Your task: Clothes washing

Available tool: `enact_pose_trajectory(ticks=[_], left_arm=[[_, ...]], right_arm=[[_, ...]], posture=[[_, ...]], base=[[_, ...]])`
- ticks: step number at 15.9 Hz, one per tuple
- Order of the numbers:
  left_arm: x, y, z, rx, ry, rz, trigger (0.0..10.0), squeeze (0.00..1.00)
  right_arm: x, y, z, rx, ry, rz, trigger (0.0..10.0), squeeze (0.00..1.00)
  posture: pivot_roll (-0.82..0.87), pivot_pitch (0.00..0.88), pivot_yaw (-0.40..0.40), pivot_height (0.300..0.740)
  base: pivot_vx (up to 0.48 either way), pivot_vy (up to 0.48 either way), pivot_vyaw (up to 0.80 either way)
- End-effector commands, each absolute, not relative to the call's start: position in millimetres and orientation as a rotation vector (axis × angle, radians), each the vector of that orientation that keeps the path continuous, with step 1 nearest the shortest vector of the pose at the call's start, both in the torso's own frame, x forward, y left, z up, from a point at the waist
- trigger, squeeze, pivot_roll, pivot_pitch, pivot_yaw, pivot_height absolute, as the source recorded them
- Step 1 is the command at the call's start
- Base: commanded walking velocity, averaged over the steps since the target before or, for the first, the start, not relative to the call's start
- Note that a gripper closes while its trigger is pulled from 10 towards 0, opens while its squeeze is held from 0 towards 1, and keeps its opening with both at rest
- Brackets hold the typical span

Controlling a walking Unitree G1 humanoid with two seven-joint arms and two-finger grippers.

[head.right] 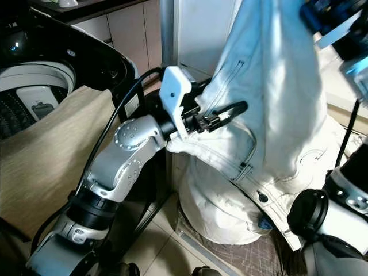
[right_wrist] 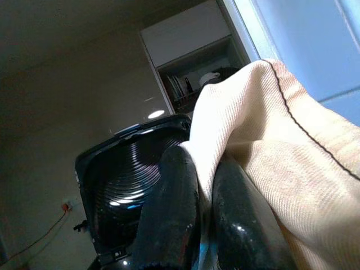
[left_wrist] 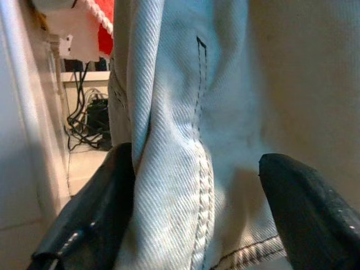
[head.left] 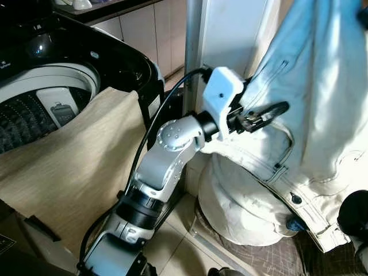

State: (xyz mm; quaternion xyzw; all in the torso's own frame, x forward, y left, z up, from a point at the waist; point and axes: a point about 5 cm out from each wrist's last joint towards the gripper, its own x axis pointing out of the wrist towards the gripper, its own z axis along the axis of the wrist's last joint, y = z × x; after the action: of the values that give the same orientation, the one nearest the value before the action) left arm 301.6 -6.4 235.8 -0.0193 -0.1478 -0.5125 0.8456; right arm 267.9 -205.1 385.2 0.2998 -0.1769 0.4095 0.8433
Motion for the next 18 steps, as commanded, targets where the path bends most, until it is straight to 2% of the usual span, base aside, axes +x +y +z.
enact_pose_trajectory(ticks=[1,8,15,16,17,18], left_arm=[[300.3,-5.6,238.8,-0.044,-0.330,-1.091,0.0,0.00],[299.2,-2.9,236.4,-0.023,-0.327,-1.128,0.0,0.00],[305.8,6.0,235.1,-0.032,-0.311,-1.070,0.0,0.00],[306.2,6.7,235.2,-0.034,-0.310,-1.068,0.0,0.00],[307.3,8.3,235.7,-0.038,-0.311,-1.061,0.0,0.00],[307.7,9.0,235.8,-0.038,-0.312,-1.059,0.0,0.00]], right_arm=[[260.7,-200.5,392.6,0.617,-0.419,0.898,0.0,0.00],[258.9,-200.5,388.6,0.600,-0.409,0.866,0.0,0.00],[260.8,-201.0,383.9,0.589,-0.388,0.833,0.0,0.00],[261.2,-200.8,383.3,0.589,-0.386,0.829,0.2,0.00],[262.0,-200.7,382.0,0.585,-0.380,0.819,1.2,0.00],[262.3,-200.7,381.6,0.582,-0.377,0.815,1.2,0.00]], posture=[[-0.13,0.047,-0.017,0.740],[-0.14,0.039,-0.004,0.740],[-0.13,0.030,0.000,0.740],[-0.13,0.029,0.000,0.740],[-0.13,0.031,0.002,0.740],[-0.13,0.031,0.001,0.740]], base=[[0.000,0.000,0.00],[0.000,0.000,0.00],[0.000,0.000,0.00],[0.000,0.000,0.00],[0.000,0.000,0.00],[0.000,0.000,0.00]])
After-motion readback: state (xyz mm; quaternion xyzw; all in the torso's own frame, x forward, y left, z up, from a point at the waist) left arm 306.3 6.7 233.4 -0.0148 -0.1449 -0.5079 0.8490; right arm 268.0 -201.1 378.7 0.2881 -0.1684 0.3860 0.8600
